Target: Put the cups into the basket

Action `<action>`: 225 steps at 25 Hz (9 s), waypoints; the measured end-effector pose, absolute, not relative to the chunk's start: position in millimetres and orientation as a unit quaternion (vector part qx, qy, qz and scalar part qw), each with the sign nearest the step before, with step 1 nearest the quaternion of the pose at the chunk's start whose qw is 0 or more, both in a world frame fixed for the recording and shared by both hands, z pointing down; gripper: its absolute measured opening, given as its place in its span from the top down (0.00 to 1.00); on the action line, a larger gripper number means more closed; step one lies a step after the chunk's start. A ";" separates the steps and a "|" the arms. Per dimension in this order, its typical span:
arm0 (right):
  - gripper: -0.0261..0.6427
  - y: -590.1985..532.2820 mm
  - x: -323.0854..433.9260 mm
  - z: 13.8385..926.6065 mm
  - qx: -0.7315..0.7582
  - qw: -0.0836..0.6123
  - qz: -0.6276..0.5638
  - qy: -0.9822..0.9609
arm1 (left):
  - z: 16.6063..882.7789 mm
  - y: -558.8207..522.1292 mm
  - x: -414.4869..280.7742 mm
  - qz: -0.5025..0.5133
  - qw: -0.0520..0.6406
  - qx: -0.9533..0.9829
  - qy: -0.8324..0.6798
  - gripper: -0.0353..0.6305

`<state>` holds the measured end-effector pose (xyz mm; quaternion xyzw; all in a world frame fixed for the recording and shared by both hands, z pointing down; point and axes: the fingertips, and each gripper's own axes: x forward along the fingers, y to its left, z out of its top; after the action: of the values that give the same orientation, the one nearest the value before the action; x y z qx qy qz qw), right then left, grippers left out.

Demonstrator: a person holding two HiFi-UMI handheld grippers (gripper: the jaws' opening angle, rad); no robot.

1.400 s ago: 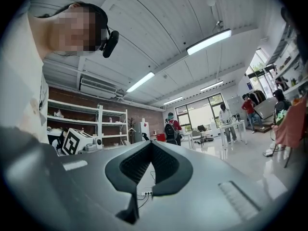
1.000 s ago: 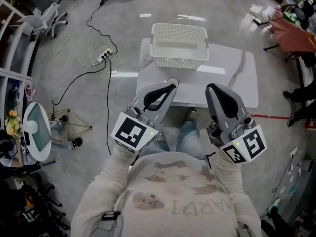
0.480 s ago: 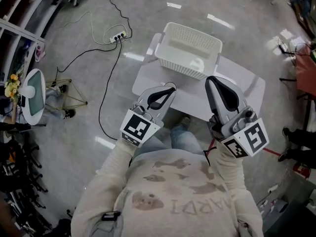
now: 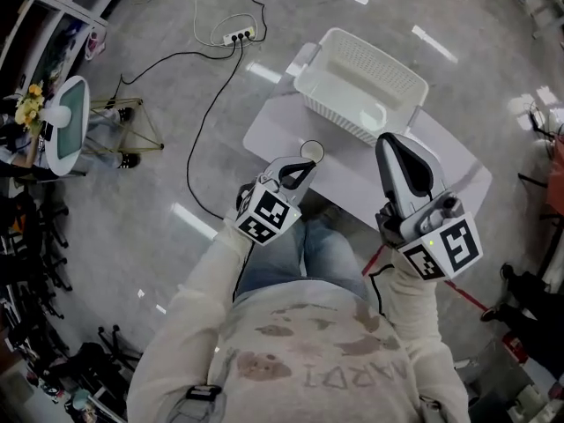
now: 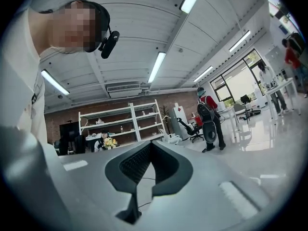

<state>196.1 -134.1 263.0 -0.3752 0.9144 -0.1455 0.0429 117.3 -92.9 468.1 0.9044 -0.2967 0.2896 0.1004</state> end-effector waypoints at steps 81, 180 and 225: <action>0.92 -170.8 236.7 297.3 -0.386 0.067 -0.167 0.905 | 541.4 -113.3 136.9 0.552 -0.005 0.815 -0.178 0.90; 0.92 -362.9 254.0 413.6 -0.556 0.051 -0.209 0.803 | 698.1 -306.5 213.5 0.540 0.038 0.835 0.100 0.94; 0.92 -85.3 146.7 223.9 -0.410 0.035 -0.079 0.908 | 220.6 -100.5 112.9 0.040 0.074 0.960 -0.267 0.95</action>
<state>146.7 -85.3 223.9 -0.4105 0.9078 -0.0789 0.0348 112.9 -100.5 220.6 0.9601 -0.2669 0.0403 0.0737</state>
